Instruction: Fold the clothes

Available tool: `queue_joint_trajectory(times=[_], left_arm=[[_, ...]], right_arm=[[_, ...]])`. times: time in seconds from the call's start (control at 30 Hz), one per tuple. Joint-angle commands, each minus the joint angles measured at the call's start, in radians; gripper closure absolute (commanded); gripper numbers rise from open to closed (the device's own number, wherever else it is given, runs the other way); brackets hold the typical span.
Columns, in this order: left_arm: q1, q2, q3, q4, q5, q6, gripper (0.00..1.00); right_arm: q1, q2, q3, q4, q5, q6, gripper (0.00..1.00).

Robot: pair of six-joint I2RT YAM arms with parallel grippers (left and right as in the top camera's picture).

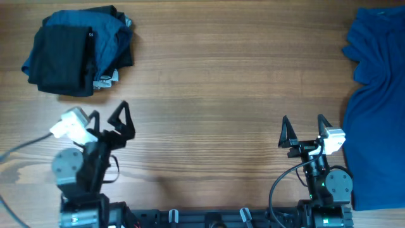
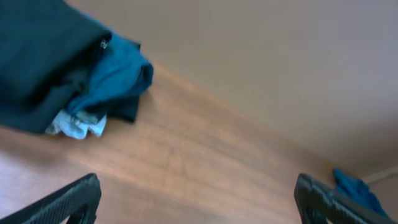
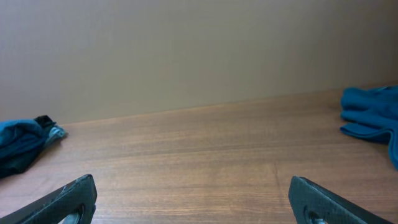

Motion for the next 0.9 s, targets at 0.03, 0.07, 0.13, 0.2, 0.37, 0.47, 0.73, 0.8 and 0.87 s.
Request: queue_joint_trajectory(times=[0.03,0.07,0.13,0.2,0.37,0.47,0.73,0.8,0.87], left_arm=[[-0.003,-0.142,-0.225,0.198,-0.014,0.013,0.00],[-0.003,-0.166,-0.248,0.204,-0.015,0.013,0.00],[-0.003,-0.223,-0.290,0.208,-0.033,0.013,0.00],[-0.003,-0.237,-0.302,0.208,-0.034,0.013,0.00],[-0.003,-0.259,-0.343,0.207,-0.034,0.013,0.00],[-0.004,-0.267,-0.353,0.207,-0.042,0.016,0.00],[-0.048,-0.351,-0.396,0.203,-0.134,0.016,0.00],[-0.058,-0.378,-0.409,0.203,-0.176,0.016,0.00],[-0.065,-0.398,-0.417,0.190,-0.217,0.016,0.00]], right_arm=[[0.004,-0.009,-0.001,0.005,0.017,0.005,0.00],[0.004,-0.009,-0.001,0.005,0.017,0.005,0.00],[0.004,-0.009,-0.001,0.005,0.017,0.005,0.00],[0.004,-0.009,-0.001,0.005,0.017,0.005,0.00],[0.004,-0.009,-0.001,0.005,0.017,0.006,0.00],[0.004,-0.009,-0.001,0.005,0.017,0.005,0.00],[0.004,-0.009,-0.001,0.005,0.017,0.005,0.00],[0.004,-0.009,-0.001,0.005,0.017,0.005,0.00],[0.004,-0.009,-0.001,0.005,0.017,0.005,0.00]])
